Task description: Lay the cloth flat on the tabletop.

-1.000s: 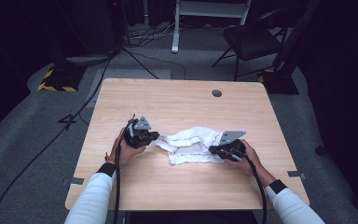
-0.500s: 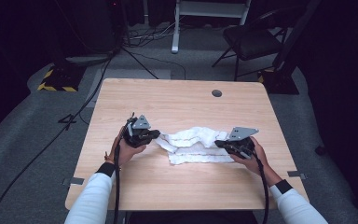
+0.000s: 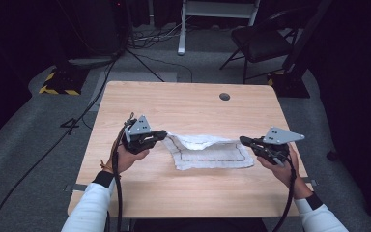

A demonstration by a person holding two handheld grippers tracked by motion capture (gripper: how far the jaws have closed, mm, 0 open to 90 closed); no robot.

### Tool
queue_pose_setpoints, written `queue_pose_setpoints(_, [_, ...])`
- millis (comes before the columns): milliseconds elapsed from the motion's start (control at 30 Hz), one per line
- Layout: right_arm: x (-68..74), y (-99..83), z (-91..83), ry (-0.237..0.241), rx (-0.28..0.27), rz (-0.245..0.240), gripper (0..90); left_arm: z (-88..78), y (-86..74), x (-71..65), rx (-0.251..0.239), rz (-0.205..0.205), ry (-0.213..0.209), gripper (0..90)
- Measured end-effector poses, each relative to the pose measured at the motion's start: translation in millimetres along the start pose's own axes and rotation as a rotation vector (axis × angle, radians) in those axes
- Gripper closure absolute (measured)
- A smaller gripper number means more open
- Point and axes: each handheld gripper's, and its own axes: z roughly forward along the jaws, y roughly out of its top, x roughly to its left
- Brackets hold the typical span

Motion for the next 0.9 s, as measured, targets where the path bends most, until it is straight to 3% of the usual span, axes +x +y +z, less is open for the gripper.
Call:
queue_pose_setpoints(233, [8.2, 18.5, -44.9, -0.032, -0.063, -0.006, 90.0, -32.2, 21.6, -20.4, -0.033, 0.062, -0.005, 85.1])
queue_pose_setpoints(400, [21.2, 29.7, -68.8, -0.031, -0.096, -0.029, 90.0, -57.0, 36.1, -33.9, -0.078, 0.107, -0.014, 85.2])
queue_pose_setpoints(533, [27.9, 39.3, -84.3, -0.032, -0.127, -0.04, 90.0, -66.7, 44.8, -37.9, -0.094, 0.133, -0.012, 85.1])
queue_pose_setpoints(700, [23.7, 49.2, -84.2, -0.058, -0.122, -0.034, 90.0, -54.1, 48.1, -20.8, -0.075, 0.104, 0.007, 85.1])
queue_pose_setpoints(900, [-6.8, 45.1, -50.2, -0.089, -0.066, 0.01, 90.0, -13.2, 43.5, 13.0, -0.021, 0.031, 0.031, 85.0])
